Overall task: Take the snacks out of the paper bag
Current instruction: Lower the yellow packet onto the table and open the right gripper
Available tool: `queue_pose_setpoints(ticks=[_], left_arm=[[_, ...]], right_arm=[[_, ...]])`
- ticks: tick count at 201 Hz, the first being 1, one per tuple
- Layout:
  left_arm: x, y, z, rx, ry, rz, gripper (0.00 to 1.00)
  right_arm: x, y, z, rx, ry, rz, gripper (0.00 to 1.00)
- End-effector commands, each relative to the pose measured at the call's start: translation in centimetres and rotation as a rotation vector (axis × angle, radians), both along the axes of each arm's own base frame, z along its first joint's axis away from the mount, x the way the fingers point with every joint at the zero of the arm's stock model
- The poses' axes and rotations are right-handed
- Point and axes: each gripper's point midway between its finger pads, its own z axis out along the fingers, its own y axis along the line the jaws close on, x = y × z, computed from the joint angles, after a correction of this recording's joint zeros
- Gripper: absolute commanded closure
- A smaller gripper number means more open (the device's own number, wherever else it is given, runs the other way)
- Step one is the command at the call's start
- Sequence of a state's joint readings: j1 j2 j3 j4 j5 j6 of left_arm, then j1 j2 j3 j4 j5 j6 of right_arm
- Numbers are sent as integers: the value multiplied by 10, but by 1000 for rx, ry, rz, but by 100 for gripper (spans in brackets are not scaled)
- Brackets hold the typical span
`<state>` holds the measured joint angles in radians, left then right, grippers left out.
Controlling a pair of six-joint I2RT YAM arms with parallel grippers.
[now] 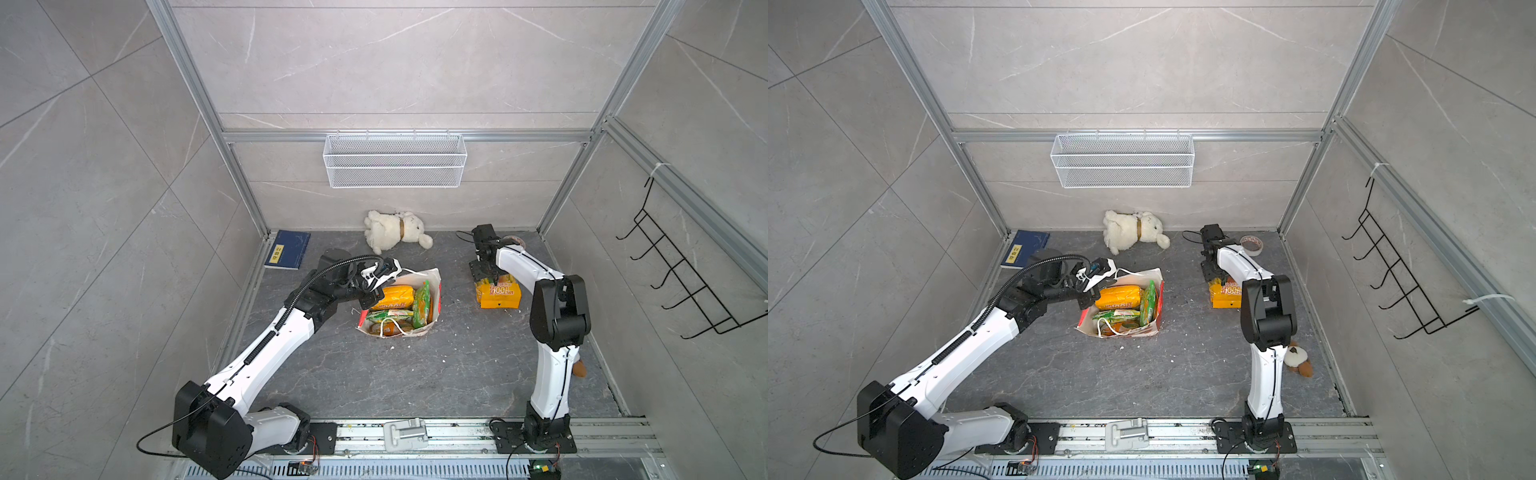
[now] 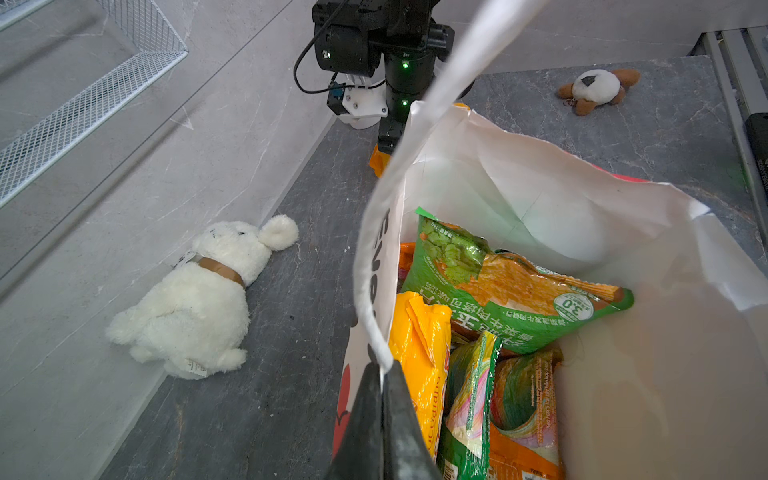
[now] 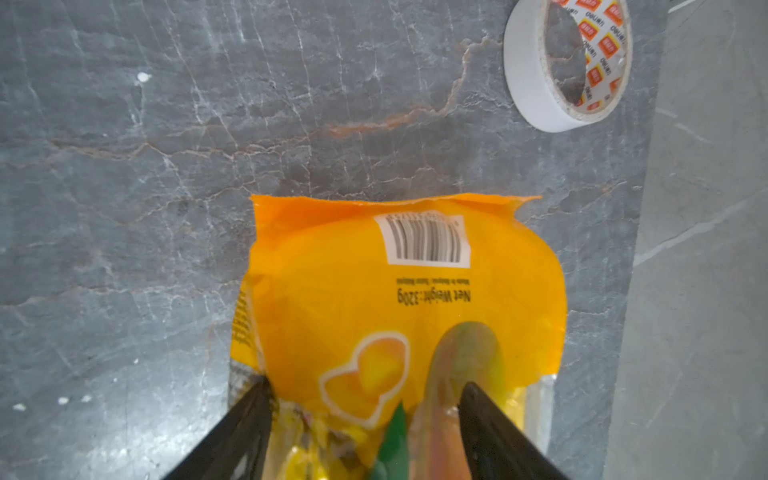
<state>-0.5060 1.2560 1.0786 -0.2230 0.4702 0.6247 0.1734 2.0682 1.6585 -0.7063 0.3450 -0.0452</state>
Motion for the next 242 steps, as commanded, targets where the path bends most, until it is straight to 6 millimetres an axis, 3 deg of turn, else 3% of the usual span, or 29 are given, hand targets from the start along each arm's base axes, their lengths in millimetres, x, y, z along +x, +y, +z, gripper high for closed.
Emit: queue_pose_setpoints(ticks=[1, 30, 55, 128, 159, 193, 242], left_arm=[[-7, -8, 22, -49, -50, -44, 100], [-6, -8, 23, -52, -52, -45, 100], [-8, -8, 24, -55, -51, -48, 100], [-10, -9, 25, -61, -45, -54, 100], [-10, -9, 25, -64, -43, -54, 100], [-10, -8, 26, -61, -51, -56, 100], [-7, -11, 26, -60, -53, -60, 100]], right_arm=[[-12, 19, 33, 130, -51, -16, 25], [-30, 37, 35, 196, -53, -72, 26], [-41, 28, 26, 182, -59, -138, 26], [-34, 25, -1, 231, -23, -154, 26], [-29, 27, -10, 224, -6, -158, 35], [-30, 11, -13, 141, -15, -204, 42], [-28, -6, -10, 52, -30, -210, 64]])
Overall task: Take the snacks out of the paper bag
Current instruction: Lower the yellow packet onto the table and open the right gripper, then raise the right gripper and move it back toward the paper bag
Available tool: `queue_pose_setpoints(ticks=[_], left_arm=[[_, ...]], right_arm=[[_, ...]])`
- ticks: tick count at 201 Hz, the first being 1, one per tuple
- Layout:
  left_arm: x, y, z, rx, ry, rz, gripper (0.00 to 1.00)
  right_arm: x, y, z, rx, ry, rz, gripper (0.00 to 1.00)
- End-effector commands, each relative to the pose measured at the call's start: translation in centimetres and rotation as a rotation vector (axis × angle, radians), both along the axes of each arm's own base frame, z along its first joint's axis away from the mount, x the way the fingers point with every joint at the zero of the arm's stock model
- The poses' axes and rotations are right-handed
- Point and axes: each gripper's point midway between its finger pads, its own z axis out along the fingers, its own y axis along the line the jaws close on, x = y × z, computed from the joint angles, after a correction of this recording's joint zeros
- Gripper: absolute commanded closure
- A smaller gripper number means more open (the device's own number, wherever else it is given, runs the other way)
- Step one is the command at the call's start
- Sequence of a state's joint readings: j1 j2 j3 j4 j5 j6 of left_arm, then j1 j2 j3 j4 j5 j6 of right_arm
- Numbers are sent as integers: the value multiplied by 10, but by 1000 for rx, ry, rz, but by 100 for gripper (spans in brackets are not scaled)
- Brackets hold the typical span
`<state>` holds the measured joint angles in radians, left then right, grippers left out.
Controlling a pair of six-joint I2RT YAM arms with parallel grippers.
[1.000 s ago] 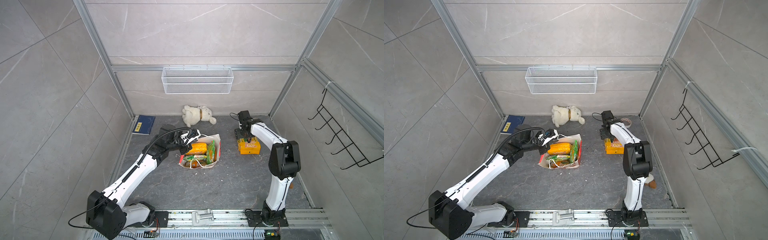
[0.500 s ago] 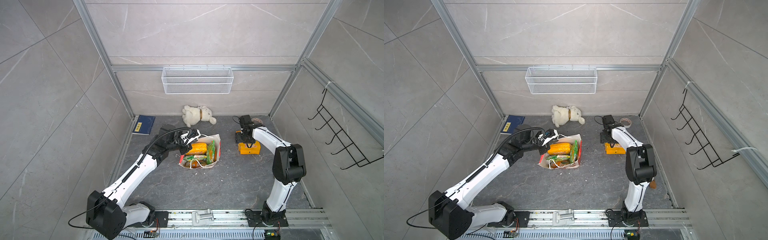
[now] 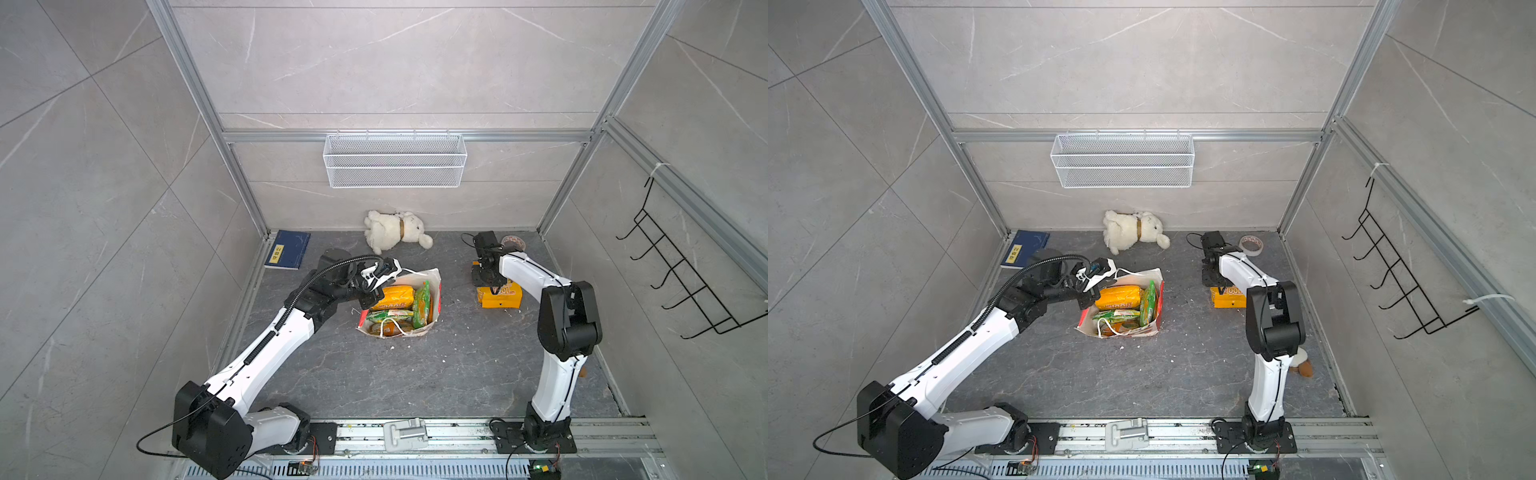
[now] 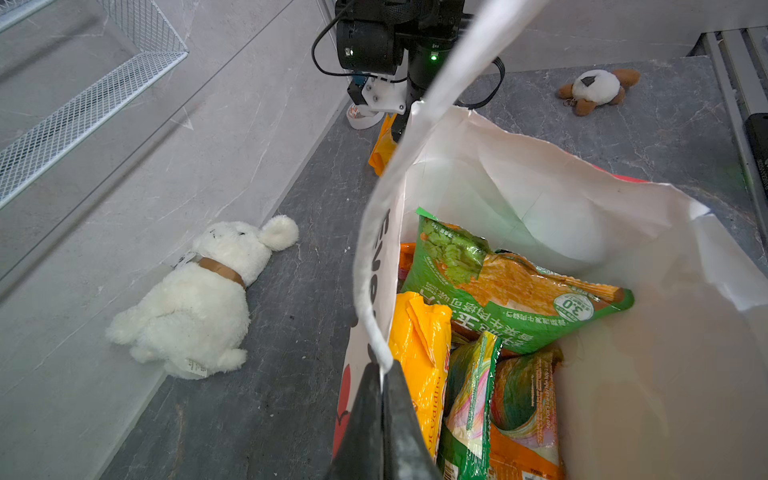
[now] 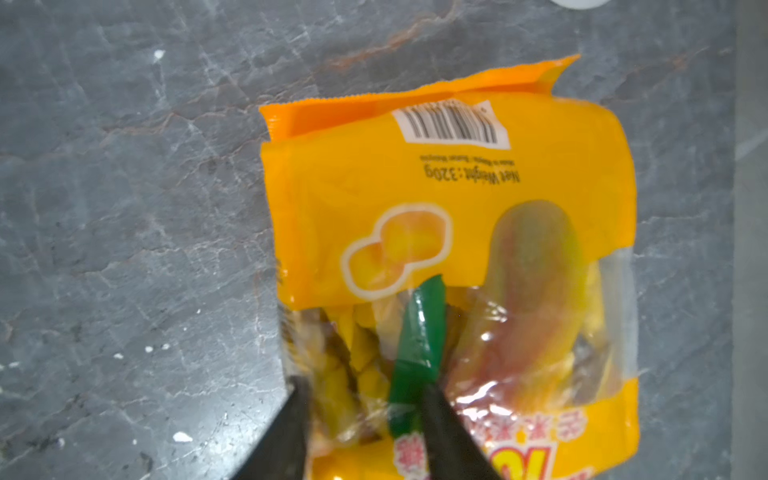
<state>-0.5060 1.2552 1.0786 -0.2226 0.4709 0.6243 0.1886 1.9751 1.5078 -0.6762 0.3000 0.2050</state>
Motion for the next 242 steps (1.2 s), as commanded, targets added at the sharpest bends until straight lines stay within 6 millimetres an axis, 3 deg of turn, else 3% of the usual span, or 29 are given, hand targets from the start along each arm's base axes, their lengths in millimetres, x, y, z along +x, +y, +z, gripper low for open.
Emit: queue_pose_setpoints(ticks=[1, 47, 104, 124, 152, 178, 190, 213, 242], left_arm=[[-7, -10, 26, -60, -53, -58, 100], [-6, -11, 25, -57, -57, -60, 100], [-4, -12, 23, -57, -42, -58, 100], [-5, -11, 27, -55, -42, -57, 100], [-9, -9, 31, -46, -47, -63, 100], [-11, -9, 31, -43, -55, -73, 100], [-11, -10, 30, -44, -52, -75, 100], [-13, -10, 28, -46, -41, -79, 100], [-16, -9, 31, -56, -52, -86, 100]], right_arm=[[4, -15, -2, -83, 6, -22, 64], [7, -28, -2, -119, 15, -7, 67], [17, -15, 2, -30, -7, -25, 67], [18, -2, 23, 56, -47, -20, 67], [11, 26, 72, 202, -123, 42, 64], [-14, 60, 108, 301, -189, 121, 66], [-33, 76, 111, 393, -192, 146, 74], [-76, 104, 95, 509, -142, 190, 85], [-135, 125, 59, 589, -39, 156, 98]])
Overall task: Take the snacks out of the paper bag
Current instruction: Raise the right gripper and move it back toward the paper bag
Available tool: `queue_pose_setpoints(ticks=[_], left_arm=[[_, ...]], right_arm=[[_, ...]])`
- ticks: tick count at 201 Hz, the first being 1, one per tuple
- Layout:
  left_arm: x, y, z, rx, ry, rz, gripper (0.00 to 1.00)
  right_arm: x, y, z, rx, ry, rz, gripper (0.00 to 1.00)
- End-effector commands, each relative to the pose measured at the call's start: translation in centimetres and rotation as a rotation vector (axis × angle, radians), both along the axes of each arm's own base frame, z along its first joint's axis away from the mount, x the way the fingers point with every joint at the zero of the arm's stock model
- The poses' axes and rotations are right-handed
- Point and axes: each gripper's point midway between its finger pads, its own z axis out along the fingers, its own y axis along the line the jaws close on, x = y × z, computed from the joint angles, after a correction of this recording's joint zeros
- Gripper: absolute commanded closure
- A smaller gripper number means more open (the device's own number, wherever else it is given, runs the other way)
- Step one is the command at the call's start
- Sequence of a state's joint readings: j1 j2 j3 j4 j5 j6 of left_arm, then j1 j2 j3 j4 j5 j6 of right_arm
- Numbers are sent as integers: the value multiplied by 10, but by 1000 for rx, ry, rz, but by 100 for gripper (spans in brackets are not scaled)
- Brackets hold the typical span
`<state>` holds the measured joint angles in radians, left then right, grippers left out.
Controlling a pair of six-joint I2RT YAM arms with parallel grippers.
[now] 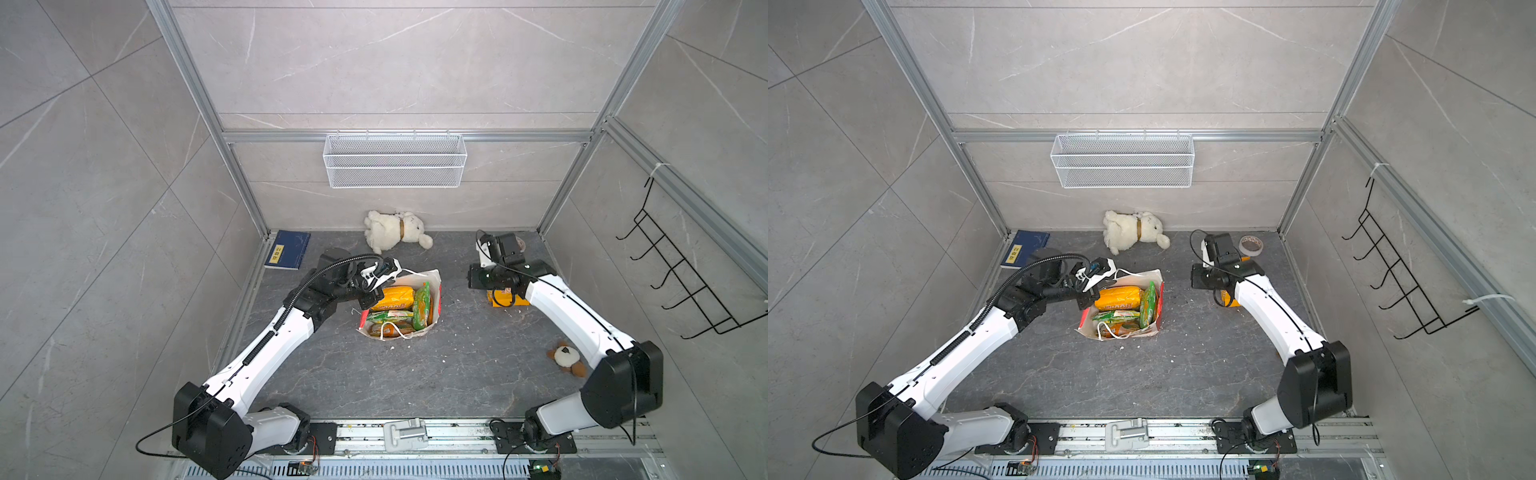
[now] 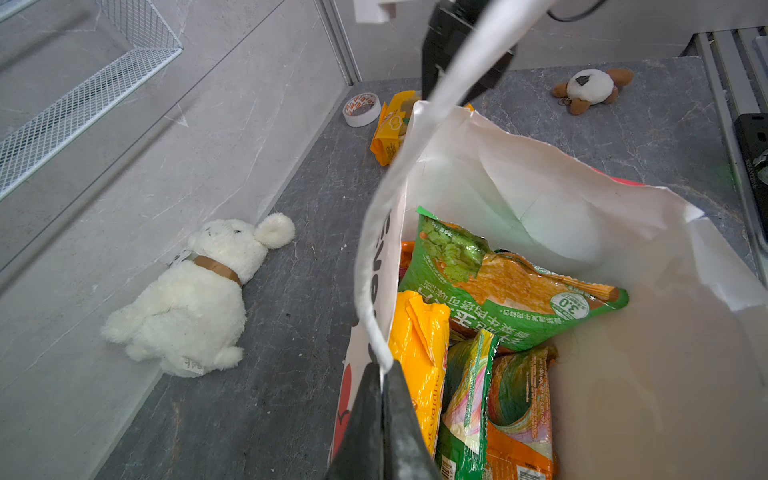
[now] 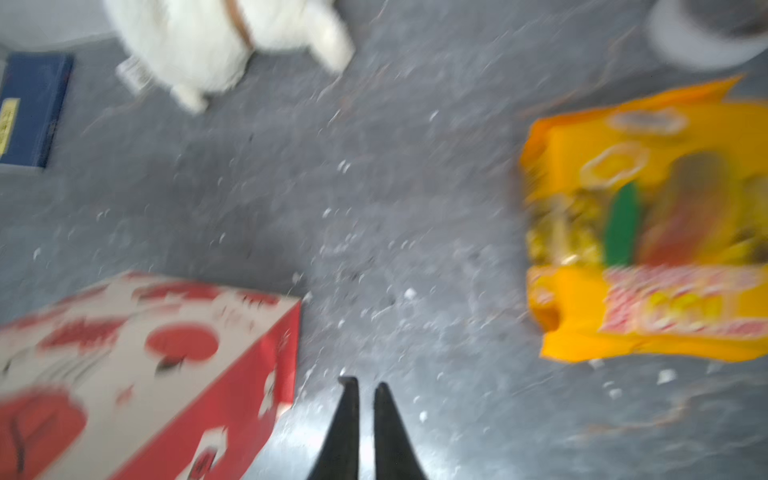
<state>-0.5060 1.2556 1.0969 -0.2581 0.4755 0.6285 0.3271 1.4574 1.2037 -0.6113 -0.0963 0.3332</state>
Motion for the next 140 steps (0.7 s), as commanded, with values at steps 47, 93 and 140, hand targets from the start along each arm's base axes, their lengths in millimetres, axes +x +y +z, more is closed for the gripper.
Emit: queue_pose_setpoints(ticks=[47, 93, 140], left_arm=[[-6, -9, 40, -90, -87, -41, 100], [-2, -7, 47, -94, -83, -13, 100], [-5, -6, 54, -109, -105, -13, 100]], right_arm=[[-96, 50, -109, 256, 260, -59, 100], [-93, 95, -142, 406, 293, -98, 100], [-64, 122, -146, 471, 251, -157, 100]])
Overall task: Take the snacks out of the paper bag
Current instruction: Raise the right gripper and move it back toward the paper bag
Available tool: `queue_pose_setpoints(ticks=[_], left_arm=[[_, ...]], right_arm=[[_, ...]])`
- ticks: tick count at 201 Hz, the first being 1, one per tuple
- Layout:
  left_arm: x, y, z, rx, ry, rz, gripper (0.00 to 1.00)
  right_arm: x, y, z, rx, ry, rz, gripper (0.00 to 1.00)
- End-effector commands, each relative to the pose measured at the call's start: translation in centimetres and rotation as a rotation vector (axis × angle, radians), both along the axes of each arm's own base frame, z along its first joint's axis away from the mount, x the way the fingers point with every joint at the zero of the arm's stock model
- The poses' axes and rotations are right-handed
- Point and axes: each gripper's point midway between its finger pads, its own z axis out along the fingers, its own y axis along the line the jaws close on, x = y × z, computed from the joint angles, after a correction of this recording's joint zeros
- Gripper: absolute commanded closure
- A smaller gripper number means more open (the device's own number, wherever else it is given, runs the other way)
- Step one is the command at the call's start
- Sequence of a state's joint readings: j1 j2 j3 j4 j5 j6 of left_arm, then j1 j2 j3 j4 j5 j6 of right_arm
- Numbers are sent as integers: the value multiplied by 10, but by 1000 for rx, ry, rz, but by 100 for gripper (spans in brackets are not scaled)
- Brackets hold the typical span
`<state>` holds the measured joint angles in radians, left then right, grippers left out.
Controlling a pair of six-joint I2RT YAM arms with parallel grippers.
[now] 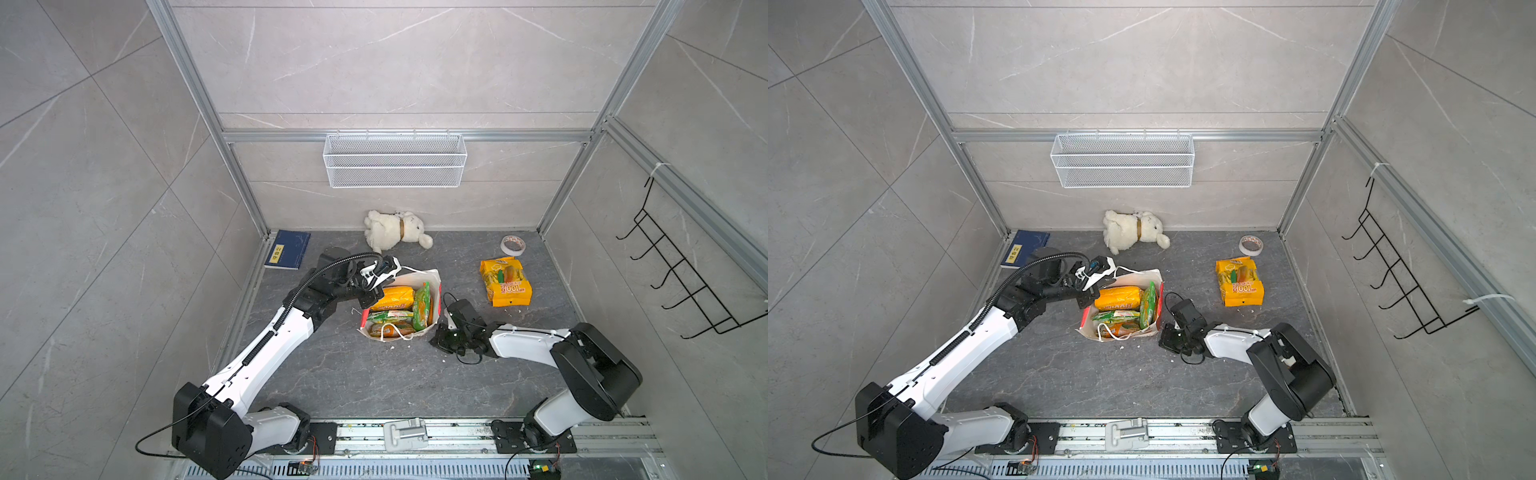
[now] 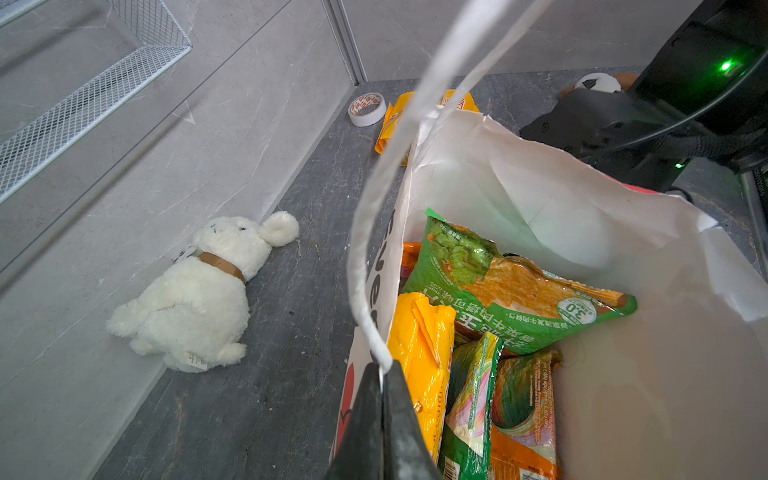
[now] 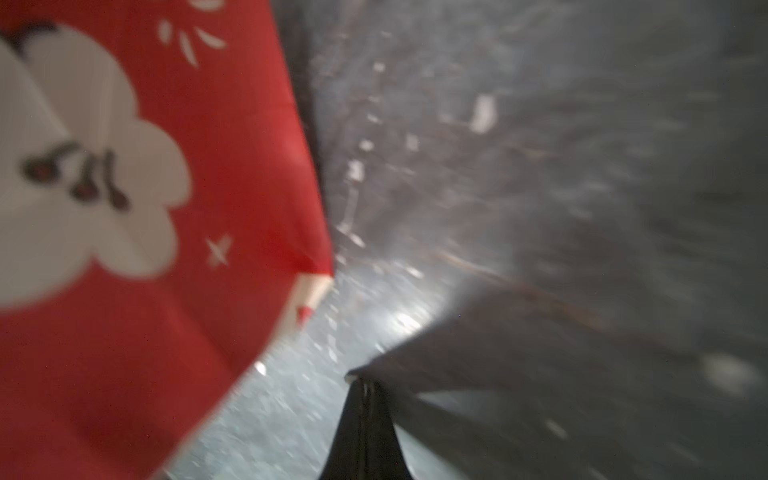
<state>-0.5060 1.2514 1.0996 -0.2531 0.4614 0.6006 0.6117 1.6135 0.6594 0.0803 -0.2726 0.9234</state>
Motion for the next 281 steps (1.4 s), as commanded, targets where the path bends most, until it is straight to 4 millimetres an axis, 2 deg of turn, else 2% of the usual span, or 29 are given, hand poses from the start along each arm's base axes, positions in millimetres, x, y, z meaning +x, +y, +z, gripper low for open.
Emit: queue_pose_setpoints(ticks=[1, 26, 50, 69, 87, 111, 123, 137, 152, 176, 196, 208, 227, 246, 262, 281], left_arm=[[-7, -7, 51, -95, -115, -36, 100], [-4, -5, 49, -86, -119, -17, 100], [3, -5, 45, -74, -124, 5, 100], [13, -3, 43, -64, -144, 37, 100], [22, -1, 43, -46, -161, 71, 100], [38, 0, 41, -18, -189, 105, 100], [46, 0, 37, -9, -171, 121, 100], [48, 0, 33, -3, -149, 124, 100], [46, 0, 30, -8, -134, 123, 100], [35, 0, 31, -32, -112, 98, 100], [22, -1, 33, -53, -82, 65, 100], [14, 0, 34, -71, -69, 55, 100], [4, 0, 30, -86, -52, 46, 100], [-3, -3, 21, -97, -21, 29, 100], [-5, -7, 19, -126, 34, 24, 100], [-11, -12, 19, -148, 68, -2, 100]], right_arm=[[29, 16, 11, 86, -53, -101, 100], [48, 15, 8, 71, -111, -159, 100], [72, 29, 7, 90, -173, -151, 100], [93, 35, 1, 92, -213, -178, 100], [117, 39, 4, 105, -254, -207, 100], [146, 49, 9, 69, -319, -154, 100], [154, 45, 15, 78, -338, -159, 100], [158, 30, 26, 57, -366, -169, 97], [156, 11, 40, 12, -391, -152, 93], [143, -15, 73, -76, -445, -101, 90], [126, -28, 113, -147, -503, -22, 88], [111, -30, 145, -160, -565, 51, 87], [88, -29, 188, -139, -630, 158, 85], [58, -10, 225, -50, -664, 305, 85], [38, 4, 238, -58, -668, 376, 84], [23, 18, 241, -92, -661, 400, 81]])
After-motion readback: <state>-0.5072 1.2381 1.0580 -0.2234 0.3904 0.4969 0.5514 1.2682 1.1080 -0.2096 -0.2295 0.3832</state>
